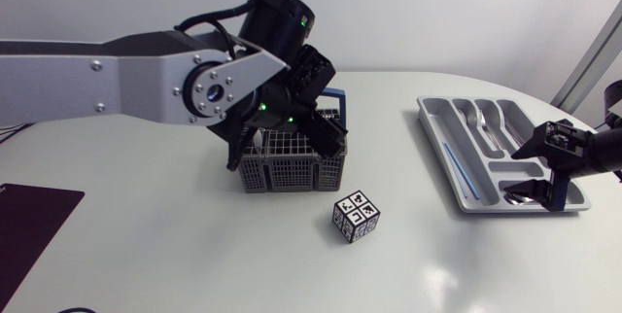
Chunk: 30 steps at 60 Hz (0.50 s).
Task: Transfer all utensils from the basket to the drawer tray.
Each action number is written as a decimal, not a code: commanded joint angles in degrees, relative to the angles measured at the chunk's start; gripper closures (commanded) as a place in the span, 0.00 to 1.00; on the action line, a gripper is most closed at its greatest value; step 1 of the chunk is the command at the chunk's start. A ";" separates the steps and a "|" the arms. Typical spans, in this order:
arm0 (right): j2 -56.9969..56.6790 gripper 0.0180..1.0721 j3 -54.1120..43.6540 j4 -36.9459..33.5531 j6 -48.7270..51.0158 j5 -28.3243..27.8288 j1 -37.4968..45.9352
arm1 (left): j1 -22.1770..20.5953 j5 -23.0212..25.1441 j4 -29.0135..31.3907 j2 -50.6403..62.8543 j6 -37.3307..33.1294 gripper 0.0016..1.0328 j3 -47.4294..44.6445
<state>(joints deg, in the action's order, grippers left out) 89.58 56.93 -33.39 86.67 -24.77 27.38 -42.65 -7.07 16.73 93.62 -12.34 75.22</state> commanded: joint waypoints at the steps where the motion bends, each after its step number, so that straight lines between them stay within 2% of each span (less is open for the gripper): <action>1: -2.48 0.05 -1.56 -1.51 -4.23 -1.68 -1.27 | -1.03 -1.28 -2.05 2.70 -1.90 0.14 -1.92; 18: -6.61 0.05 -2.79 -4.41 -9.42 -6.69 -4.35 | -2.79 -5.67 -5.75 8.68 -4.01 0.15 -0.16; 30: -9.95 0.05 -6.04 -4.05 -11.70 -8.62 -7.07 | -3.58 -9.98 -10.93 11.49 -5.77 0.22 0.01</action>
<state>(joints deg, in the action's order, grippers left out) 81.25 53.28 -36.91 76.82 -32.51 21.37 -45.74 -15.46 7.66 103.37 -16.29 74.94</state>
